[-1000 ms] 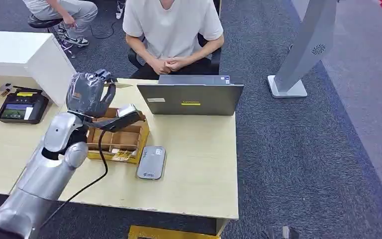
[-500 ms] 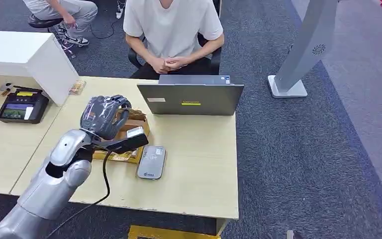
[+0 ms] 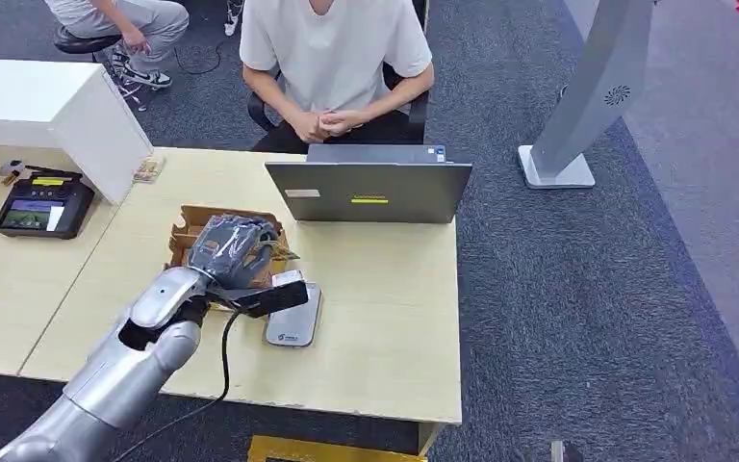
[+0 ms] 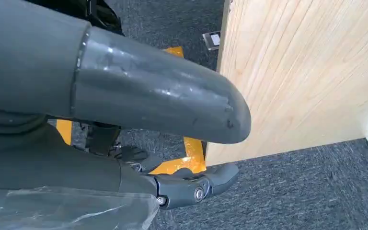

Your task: Pass the card to the sensor for recognition and then transmit it.

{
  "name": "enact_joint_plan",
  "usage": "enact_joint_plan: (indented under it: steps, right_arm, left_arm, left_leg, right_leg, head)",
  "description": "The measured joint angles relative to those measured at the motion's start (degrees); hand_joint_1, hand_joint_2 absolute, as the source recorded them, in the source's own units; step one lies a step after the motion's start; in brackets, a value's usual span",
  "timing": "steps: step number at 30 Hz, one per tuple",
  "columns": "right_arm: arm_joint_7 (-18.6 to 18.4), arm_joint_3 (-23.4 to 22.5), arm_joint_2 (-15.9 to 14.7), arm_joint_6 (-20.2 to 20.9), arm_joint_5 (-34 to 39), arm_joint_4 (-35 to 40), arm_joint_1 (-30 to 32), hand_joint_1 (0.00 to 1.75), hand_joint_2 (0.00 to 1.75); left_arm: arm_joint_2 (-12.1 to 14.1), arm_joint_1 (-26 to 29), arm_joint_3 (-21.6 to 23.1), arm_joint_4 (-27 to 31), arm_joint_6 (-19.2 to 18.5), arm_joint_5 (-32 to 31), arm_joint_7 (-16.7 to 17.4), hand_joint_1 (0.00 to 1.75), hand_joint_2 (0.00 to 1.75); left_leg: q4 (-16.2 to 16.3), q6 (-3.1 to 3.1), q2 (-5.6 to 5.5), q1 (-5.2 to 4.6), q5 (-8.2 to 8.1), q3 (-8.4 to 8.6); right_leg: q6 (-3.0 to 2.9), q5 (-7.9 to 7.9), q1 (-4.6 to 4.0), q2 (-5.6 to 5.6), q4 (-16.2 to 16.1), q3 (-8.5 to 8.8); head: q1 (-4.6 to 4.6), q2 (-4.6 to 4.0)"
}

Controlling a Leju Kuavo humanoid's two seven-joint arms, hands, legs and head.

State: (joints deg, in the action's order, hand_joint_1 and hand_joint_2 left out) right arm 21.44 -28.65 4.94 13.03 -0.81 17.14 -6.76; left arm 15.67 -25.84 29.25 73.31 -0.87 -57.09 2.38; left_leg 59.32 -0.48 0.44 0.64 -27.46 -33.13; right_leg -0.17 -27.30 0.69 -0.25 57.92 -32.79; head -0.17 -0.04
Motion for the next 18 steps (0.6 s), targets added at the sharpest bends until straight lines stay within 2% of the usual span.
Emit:
enact_joint_plan:
  steps: [8, 18]
  right_arm:
    - [-0.2, 0.0, 0.0, 0.0, -0.6, 0.0, -0.2, 0.00, 0.00]
    - [-0.7, -0.3, 0.0, 0.0, -1.5, 0.0, -0.4, 0.00, 0.00]
  left_arm:
    - [-1.8, 0.0, 2.3, -1.4, 0.3, -0.3, -0.2, 1.75, 1.75]
    - [-2.1, 1.1, 4.5, -3.8, -1.5, 2.1, -1.2, 1.75, 1.75]
  left_leg:
    - [0.0, 0.00, -0.01, 0.00, 0.00, -0.01]
    - [0.0, 0.00, -0.01, 0.00, 0.00, -0.04]
  right_leg:
    - [0.00, 0.00, 0.00, 0.00, 0.0, 0.00]
    - [0.00, 0.00, 0.00, -0.01, 0.0, -0.02]
  head:
    - [0.00, 0.00]
    - [0.02, 0.00]
